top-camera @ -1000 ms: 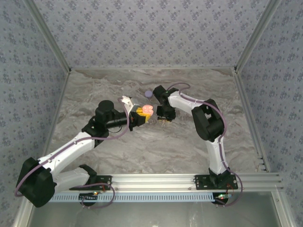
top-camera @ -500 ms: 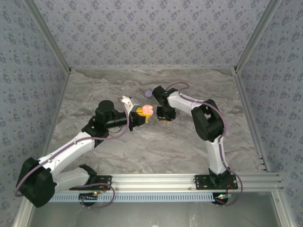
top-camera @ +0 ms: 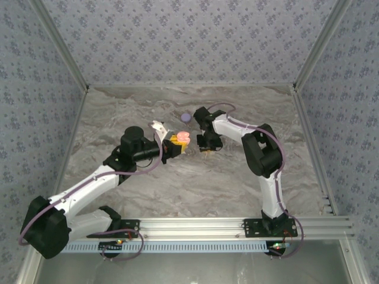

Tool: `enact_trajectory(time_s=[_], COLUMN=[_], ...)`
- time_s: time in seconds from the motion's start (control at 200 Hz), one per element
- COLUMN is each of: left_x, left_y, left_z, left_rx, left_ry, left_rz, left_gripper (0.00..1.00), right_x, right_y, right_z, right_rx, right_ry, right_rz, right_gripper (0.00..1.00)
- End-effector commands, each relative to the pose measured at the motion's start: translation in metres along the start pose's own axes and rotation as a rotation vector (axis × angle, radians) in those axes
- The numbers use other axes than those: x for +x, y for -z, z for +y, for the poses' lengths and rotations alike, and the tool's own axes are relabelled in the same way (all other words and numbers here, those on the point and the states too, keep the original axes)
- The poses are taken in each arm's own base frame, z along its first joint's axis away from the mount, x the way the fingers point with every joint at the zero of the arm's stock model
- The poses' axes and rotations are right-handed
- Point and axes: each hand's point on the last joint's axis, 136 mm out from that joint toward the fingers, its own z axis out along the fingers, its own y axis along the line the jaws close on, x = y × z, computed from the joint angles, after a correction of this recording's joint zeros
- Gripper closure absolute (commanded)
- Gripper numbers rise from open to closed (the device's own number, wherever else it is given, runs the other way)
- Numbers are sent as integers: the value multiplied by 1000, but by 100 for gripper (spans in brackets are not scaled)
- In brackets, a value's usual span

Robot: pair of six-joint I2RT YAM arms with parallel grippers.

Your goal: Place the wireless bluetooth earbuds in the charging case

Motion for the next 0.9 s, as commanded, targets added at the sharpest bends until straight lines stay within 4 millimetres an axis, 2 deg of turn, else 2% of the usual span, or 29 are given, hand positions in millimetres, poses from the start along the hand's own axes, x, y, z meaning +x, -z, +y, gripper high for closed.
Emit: enact_trajectory(time_s=[0.0,0.22,0.445,0.64,0.66,0.895], left_x=[4,13,35,53,55,68], left_y=[-4,-6,-15,-27,-28,-42], left_z=[6,23,42,52,53,60], left_rx=[-27,-79,-121,-133,-133,-127], left_ry=[31,85,147,196,201,246], left_rz=[14,13,42,67,68,76], left_gripper=[99,98,99,99,99,99], right_x=[-2,-9,-19,-25,-31,-38], right_y=[-1,11,24,42,46,69], right_z=[-4,-15,-14,-19,-17,-13], right_rx=[-11,-33,-163,-206,-221,-276], right_ry=[55,45,17,-9,-6,-1], right_rz=[-11,-46,-105,-168,-197,-289], right_gripper=[81,81,80,80,80,80])
